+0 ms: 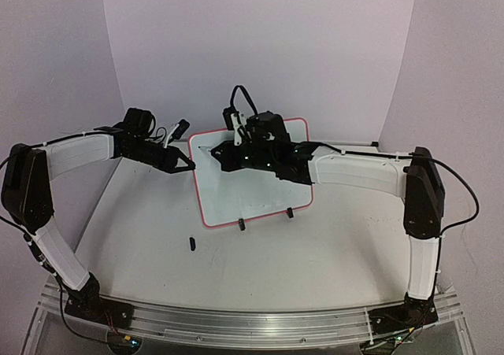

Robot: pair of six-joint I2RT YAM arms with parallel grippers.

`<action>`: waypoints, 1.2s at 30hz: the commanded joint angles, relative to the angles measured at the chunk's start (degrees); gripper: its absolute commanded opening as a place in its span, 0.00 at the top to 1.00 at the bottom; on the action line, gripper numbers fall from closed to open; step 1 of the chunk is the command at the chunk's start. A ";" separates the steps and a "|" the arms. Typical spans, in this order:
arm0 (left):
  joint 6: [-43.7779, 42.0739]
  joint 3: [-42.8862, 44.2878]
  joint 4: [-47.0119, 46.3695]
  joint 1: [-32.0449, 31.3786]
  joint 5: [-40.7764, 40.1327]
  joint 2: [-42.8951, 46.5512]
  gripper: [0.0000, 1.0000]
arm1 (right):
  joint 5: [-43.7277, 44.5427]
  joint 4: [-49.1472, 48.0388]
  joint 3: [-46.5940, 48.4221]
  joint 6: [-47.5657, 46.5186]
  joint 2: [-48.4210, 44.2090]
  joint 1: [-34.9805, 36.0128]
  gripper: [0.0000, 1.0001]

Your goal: Write a sentence on the whiteboard

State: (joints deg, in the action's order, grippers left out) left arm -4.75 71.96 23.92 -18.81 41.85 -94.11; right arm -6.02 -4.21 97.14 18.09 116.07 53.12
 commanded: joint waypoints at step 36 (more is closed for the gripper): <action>-2.00 0.19 0.31 -0.70 -2.29 0.21 1.00 | -2.04 -6.60 -8.94 1.30 -7.39 -0.21 1.00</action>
State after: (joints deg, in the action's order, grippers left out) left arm -4.78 71.96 23.92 -18.87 41.43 -94.11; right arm -9.67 -9.04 86.67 19.16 109.06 53.01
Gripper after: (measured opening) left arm 0.036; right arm 0.067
